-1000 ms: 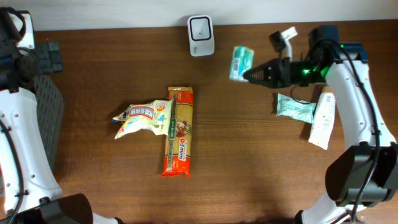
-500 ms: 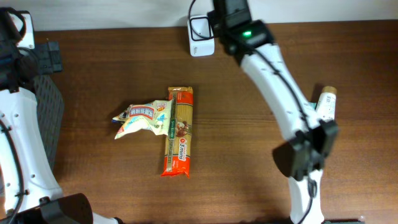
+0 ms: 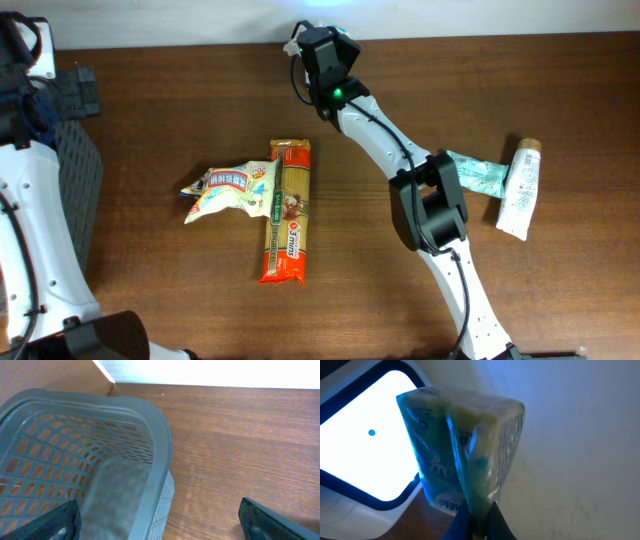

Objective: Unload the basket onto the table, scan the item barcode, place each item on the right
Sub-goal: 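Lift the tissue pack and hold it to the barcode scanner, then place the tissue pack at the right side near the lotion bottle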

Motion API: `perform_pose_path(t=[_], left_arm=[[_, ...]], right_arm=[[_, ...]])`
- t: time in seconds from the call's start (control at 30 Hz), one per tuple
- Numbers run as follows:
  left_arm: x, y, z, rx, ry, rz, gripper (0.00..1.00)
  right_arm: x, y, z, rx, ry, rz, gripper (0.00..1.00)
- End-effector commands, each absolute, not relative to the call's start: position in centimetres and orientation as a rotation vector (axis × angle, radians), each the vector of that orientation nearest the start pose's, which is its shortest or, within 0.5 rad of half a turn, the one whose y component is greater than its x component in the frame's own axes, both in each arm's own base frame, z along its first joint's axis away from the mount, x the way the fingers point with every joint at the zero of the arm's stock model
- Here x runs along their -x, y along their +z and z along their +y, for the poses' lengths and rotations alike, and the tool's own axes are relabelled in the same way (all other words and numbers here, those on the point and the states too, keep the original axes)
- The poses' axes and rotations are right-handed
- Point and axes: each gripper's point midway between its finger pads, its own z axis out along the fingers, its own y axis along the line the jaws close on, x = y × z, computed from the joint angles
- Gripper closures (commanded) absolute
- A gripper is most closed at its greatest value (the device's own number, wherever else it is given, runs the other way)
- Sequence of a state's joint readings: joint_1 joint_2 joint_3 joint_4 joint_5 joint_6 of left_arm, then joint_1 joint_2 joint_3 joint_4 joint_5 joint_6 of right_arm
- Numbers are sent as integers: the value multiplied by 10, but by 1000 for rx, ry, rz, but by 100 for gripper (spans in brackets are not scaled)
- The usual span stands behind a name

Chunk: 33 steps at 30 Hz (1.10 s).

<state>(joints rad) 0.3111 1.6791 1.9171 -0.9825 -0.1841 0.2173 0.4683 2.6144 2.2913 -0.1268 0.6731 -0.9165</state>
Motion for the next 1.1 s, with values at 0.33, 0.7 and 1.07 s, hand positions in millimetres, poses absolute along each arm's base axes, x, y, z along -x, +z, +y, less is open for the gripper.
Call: perform_pose_path(t=[0.33, 0.7, 1.07], left_arm=[[-418, 337, 169, 199, 484, 2316, 1], [-418, 337, 169, 199, 484, 2316, 1], [-418, 337, 169, 199, 485, 2316, 1]], right_arm=[[-650, 157, 251, 939, -941, 1749, 96], [-515, 267, 268, 631, -53, 2189, 96], [-409, 154, 50, -201, -343, 3043, 96]])
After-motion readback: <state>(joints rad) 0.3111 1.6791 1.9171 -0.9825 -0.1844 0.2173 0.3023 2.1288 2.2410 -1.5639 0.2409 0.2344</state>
